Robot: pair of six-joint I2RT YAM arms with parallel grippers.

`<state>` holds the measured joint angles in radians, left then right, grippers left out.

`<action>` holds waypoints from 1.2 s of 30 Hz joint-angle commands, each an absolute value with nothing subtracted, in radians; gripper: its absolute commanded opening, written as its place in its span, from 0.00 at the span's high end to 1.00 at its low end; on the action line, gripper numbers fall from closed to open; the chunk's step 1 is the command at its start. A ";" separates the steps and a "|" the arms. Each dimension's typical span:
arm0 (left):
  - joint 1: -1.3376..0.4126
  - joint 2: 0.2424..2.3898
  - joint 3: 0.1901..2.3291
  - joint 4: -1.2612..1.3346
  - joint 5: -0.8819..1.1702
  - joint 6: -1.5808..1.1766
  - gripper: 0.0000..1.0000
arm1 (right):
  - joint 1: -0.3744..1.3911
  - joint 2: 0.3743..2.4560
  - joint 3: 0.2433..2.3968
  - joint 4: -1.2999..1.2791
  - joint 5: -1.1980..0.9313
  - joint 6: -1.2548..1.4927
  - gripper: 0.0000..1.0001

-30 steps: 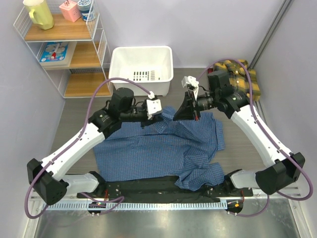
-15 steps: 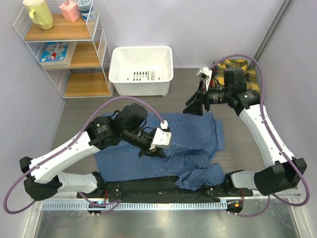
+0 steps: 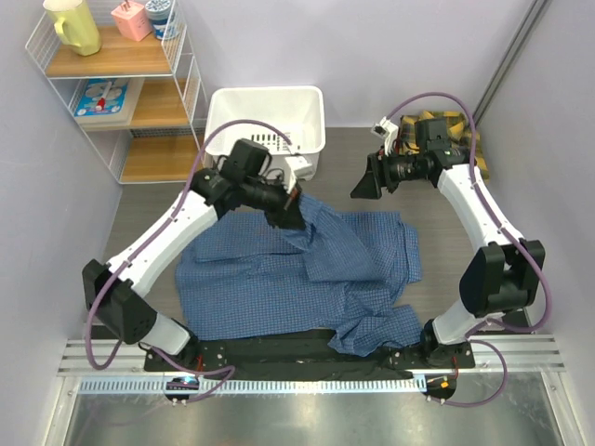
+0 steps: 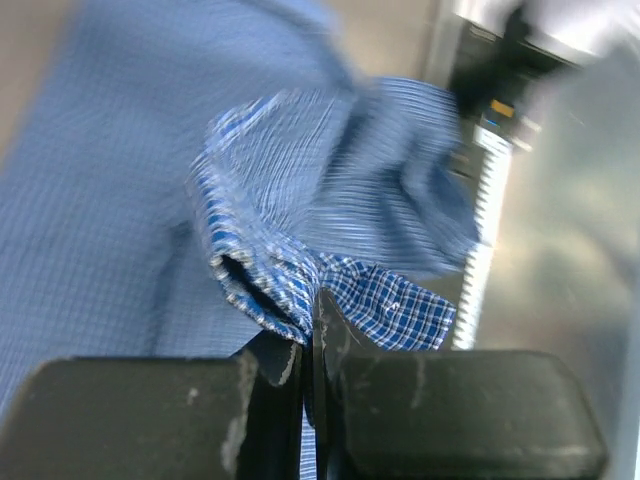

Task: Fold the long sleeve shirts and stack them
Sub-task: Fold the shirt

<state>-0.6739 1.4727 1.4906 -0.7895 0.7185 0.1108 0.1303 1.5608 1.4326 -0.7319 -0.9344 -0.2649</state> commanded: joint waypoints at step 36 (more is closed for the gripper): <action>-0.573 1.386 1.414 -1.090 0.913 0.417 1.00 | 0.115 1.832 1.583 -0.911 -0.889 -0.433 0.42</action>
<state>-0.4049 1.5116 1.3167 -0.8288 0.8509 0.1730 0.1158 1.8717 1.5204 -0.9981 -0.7906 -0.5167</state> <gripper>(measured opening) 0.008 0.595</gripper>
